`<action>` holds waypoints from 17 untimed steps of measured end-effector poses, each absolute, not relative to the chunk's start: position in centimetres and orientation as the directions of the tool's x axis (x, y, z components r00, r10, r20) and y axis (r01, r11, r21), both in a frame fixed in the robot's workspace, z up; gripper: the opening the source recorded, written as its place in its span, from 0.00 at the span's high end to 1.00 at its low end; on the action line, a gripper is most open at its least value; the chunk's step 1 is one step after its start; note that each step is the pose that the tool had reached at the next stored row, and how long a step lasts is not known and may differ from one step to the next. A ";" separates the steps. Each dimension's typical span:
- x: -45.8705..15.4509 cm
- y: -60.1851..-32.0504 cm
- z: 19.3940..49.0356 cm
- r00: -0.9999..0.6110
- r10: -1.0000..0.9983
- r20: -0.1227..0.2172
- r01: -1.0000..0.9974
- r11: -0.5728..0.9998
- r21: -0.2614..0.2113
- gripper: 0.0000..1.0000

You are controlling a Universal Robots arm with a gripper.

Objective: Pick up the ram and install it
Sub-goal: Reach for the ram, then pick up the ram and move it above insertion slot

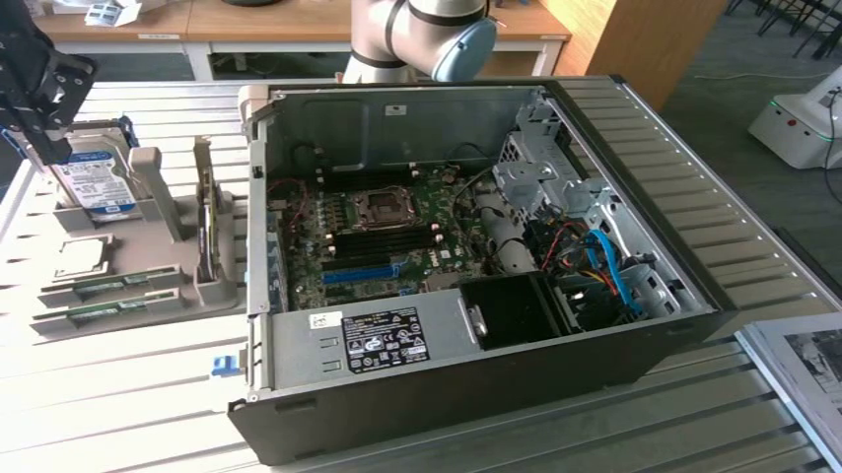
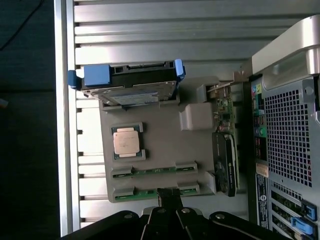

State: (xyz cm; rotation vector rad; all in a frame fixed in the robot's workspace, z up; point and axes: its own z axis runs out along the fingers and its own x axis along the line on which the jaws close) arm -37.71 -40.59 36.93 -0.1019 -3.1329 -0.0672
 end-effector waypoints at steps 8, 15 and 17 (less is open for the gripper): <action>-37.7 -40.9 36.9 -0.998 0.065 0.008 0.065 0.997 0.043 0.90; -37.7 -40.9 36.9 -0.998 0.065 0.008 0.065 0.997 0.043 0.90; -37.7 -40.9 36.9 -0.998 0.064 0.008 0.064 0.997 0.043 0.90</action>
